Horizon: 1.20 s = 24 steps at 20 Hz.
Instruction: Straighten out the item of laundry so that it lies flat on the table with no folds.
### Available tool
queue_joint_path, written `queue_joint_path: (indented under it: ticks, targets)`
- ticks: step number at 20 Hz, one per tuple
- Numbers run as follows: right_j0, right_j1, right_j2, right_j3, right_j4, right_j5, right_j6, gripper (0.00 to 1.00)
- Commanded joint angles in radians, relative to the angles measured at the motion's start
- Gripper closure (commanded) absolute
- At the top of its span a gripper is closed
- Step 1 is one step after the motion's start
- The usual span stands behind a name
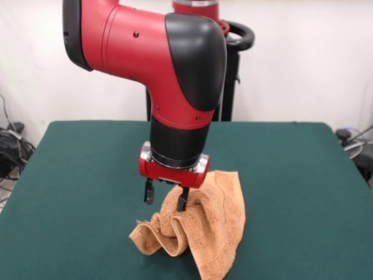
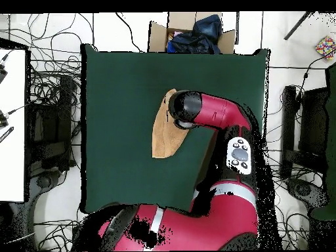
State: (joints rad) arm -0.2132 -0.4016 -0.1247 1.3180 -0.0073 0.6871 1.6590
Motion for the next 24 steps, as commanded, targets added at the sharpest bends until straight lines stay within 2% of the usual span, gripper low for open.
queue_joint_path:
  ticks: [1, 12, 24]
  targets:
    - [-0.004, 0.035, -0.011, 0.007, 0.071, -0.021, 0.305, 0.00]
    - [0.027, 0.008, -0.036, 0.000, 0.117, 0.034, 0.310, 0.00]
    - [0.050, 0.131, -0.072, -0.120, 0.174, 0.029, 0.368, 0.00]
